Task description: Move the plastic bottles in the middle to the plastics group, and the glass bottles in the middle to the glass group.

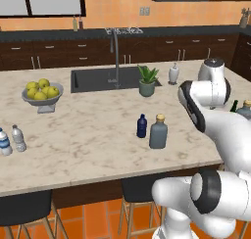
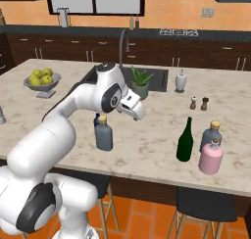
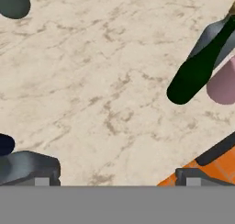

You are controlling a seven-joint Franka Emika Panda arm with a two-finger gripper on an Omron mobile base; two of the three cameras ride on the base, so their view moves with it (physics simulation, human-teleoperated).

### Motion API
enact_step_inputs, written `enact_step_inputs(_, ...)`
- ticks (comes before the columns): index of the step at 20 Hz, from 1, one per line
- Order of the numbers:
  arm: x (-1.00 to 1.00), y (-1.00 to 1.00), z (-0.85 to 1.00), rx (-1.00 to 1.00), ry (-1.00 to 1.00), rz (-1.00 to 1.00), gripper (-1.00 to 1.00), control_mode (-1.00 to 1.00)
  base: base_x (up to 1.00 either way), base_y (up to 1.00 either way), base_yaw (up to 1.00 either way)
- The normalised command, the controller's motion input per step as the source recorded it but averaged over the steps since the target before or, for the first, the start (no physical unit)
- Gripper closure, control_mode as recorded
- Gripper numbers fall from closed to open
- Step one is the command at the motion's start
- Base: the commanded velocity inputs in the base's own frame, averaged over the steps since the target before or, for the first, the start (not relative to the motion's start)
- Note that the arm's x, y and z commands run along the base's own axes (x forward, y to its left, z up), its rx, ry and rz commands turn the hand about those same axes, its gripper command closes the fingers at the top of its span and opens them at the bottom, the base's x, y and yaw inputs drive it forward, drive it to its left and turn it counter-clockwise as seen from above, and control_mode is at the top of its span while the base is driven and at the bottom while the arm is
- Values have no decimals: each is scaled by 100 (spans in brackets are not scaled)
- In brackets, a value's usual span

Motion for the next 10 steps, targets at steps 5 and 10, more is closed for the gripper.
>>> enact_step_inputs(5, 18, 82, -1, 0, 2, 7, -100, -100, 0, 0, 0)
enact_step_inputs(10, 19, 62, -9, 5, 23, 4, -100, -100, 0, 0, 0)
